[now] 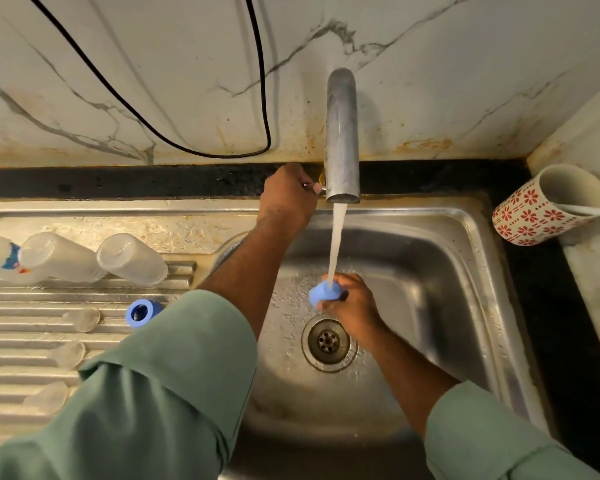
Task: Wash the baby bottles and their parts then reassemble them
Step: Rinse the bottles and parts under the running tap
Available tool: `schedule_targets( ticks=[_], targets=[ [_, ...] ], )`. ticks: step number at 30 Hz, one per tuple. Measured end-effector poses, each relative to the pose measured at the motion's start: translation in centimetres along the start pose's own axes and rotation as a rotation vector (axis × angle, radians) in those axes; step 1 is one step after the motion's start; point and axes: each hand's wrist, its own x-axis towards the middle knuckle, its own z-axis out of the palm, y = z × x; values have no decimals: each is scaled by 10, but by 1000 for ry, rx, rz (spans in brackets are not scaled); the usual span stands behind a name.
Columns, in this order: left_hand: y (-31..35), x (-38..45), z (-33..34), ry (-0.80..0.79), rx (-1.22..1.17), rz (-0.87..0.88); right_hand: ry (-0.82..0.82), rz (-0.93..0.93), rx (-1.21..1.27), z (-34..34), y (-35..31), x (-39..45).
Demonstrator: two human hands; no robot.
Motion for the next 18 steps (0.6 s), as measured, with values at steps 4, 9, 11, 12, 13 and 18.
schedule_targets(
  ticks=[4, 9, 11, 12, 13, 18],
  targets=[
    [4, -5, -2, -11, -213, -72, -26, 349, 375, -5, -10, -9],
    [0, 0, 4, -80, -693, -213, -91, 774, 977, 1, -8, -11],
    [-7, 8, 8, -85, -638, -178, -87, 796, 1102, 6, -7, -10],
    [-11, 10, 8, -88, -629, -167, -78, 788, 1153, 9, -7, -12],
    [-15, 11, 8, -96, -646, -168, -59, 780, 1188, 11, -7, -13],
    [-15, 10, 13, -202, -778, -124, -18, 735, 1245, 15, -11, -19]
  ],
)
